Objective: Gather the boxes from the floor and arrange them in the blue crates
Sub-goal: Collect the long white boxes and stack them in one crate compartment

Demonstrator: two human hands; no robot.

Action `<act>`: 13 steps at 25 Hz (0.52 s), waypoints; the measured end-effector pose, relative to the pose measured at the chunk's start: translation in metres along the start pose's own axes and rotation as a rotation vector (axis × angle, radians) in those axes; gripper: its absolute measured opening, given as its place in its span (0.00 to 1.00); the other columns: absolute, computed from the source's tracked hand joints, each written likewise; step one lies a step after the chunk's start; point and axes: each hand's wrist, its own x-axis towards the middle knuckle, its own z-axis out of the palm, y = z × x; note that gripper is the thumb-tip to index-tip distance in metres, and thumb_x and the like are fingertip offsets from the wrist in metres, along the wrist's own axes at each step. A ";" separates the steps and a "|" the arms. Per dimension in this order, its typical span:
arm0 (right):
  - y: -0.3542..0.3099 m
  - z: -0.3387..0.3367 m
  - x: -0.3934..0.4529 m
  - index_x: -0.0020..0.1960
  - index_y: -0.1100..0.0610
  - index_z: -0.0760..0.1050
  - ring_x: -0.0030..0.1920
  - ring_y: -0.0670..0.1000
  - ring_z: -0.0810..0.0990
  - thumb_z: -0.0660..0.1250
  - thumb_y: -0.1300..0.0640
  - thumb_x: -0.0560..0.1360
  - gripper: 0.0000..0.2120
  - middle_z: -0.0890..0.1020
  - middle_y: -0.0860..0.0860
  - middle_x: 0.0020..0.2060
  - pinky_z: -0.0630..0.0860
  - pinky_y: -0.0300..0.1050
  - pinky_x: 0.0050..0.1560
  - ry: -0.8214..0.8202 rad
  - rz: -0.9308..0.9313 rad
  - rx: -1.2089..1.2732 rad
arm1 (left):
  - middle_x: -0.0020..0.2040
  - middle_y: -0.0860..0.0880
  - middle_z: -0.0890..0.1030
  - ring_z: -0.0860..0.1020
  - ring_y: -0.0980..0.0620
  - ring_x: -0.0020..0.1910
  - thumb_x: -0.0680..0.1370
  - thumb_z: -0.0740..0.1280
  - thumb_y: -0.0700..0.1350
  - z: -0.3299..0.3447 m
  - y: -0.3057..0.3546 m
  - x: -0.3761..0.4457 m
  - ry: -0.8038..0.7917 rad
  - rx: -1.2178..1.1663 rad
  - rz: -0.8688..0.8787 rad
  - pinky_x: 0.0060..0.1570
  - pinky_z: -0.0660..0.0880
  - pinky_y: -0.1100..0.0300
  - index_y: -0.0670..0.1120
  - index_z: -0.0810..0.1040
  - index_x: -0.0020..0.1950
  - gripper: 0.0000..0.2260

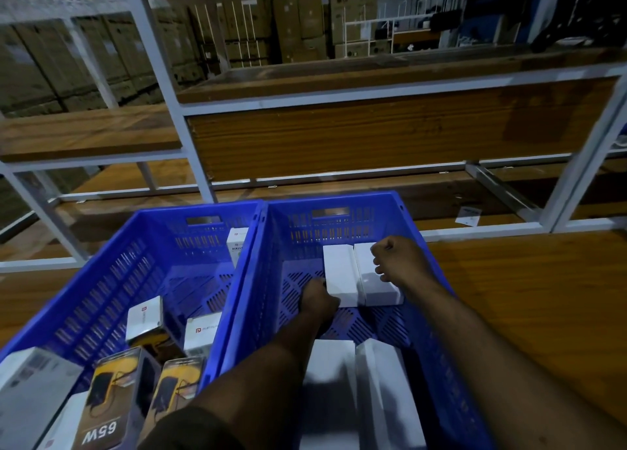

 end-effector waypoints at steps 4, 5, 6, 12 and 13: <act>-0.002 0.003 -0.006 0.35 0.55 0.71 0.34 0.55 0.74 0.58 0.51 0.67 0.09 0.76 0.56 0.33 0.71 0.52 0.37 -0.101 -0.032 -0.113 | 0.61 0.40 0.81 0.80 0.41 0.60 0.75 0.73 0.40 -0.016 0.010 -0.001 -0.093 0.139 -0.069 0.59 0.78 0.52 0.38 0.77 0.63 0.18; -0.002 0.004 -0.009 0.36 0.57 0.73 0.34 0.56 0.75 0.58 0.53 0.69 0.09 0.77 0.58 0.34 0.72 0.53 0.37 -0.131 -0.043 -0.152 | 0.62 0.39 0.80 0.79 0.41 0.61 0.75 0.74 0.42 -0.023 0.015 -0.001 -0.130 0.206 -0.083 0.60 0.77 0.52 0.37 0.76 0.64 0.20; -0.003 0.004 -0.011 0.38 0.61 0.74 0.36 0.59 0.78 0.60 0.55 0.71 0.11 0.79 0.61 0.36 0.76 0.55 0.40 -0.162 -0.047 -0.197 | 0.63 0.39 0.79 0.78 0.41 0.62 0.75 0.75 0.44 -0.032 0.022 -0.001 -0.158 0.269 -0.077 0.62 0.76 0.51 0.36 0.75 0.65 0.22; -0.017 0.026 -0.043 0.49 0.66 0.81 0.47 0.59 0.83 0.65 0.51 0.79 0.17 0.84 0.61 0.48 0.77 0.48 0.46 -0.482 -0.074 -0.548 | 0.63 0.40 0.80 0.80 0.40 0.61 0.75 0.75 0.45 -0.094 0.038 -0.005 -0.082 0.186 0.049 0.61 0.77 0.50 0.39 0.77 0.67 0.22; -0.018 0.033 -0.053 0.45 0.63 0.80 0.43 0.56 0.81 0.65 0.48 0.78 0.17 0.83 0.58 0.45 0.75 0.45 0.43 -0.551 -0.114 -0.631 | 0.62 0.40 0.80 0.80 0.40 0.60 0.74 0.75 0.44 -0.100 0.033 -0.007 -0.064 0.129 0.050 0.59 0.78 0.49 0.40 0.77 0.66 0.22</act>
